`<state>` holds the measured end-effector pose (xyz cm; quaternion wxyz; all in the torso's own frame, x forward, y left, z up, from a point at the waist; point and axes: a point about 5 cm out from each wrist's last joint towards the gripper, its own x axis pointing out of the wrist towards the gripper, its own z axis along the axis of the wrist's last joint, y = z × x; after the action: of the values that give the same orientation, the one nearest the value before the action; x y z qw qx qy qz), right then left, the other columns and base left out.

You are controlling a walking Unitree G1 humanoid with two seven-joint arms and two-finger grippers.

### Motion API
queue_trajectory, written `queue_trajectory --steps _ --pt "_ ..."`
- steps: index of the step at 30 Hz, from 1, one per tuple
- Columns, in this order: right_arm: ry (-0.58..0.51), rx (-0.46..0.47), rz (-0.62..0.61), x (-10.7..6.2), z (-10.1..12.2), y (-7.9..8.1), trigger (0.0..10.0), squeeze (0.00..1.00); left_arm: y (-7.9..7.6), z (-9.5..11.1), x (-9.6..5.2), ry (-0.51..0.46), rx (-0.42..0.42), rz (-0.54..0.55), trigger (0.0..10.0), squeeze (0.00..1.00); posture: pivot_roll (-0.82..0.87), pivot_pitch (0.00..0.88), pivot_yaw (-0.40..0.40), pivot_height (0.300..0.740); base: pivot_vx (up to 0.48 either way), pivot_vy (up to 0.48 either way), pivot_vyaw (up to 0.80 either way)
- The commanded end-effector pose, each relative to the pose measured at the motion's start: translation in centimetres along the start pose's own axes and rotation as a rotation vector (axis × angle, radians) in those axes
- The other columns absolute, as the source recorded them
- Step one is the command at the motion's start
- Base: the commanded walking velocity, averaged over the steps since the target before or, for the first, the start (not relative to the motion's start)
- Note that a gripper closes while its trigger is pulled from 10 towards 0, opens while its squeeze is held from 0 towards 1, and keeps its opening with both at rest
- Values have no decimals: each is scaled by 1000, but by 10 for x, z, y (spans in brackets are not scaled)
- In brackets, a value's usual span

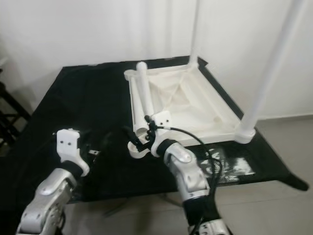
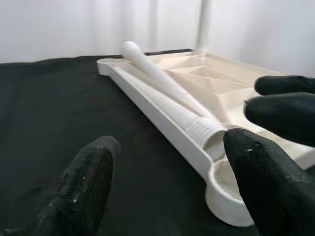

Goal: Building children table

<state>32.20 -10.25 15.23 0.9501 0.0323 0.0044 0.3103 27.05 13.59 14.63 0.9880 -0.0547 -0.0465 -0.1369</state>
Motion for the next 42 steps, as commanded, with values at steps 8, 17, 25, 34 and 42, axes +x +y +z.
queue_trajectory --steps 8,17,25,34,42 --pt "-30 18 23 0 3 3 10000 0 6 1 -2 5 38 22 10000 0 -106 12 66 740 0 0 -200" --pt "-37 30 39 -1 2 6 10000 0 5 3 -4 5 41 7 10000 0 -98 7 66 740 0 -219 0" --pt "-39 35 41 -1 2 7 10000 0 7 4 -1 1 37 20 10000 0 -98 4 68 740 0 -300 0" --pt "-38 38 38 0 2 7 10000 0 12 2 -1 20 31 27 10000 0 -100 10 73 740 0 53 0" --pt "-35 40 37 0 2 7 10000 0 16 3 -1 11 61 53 10000 0 -99 11 74 740 0 360 0"
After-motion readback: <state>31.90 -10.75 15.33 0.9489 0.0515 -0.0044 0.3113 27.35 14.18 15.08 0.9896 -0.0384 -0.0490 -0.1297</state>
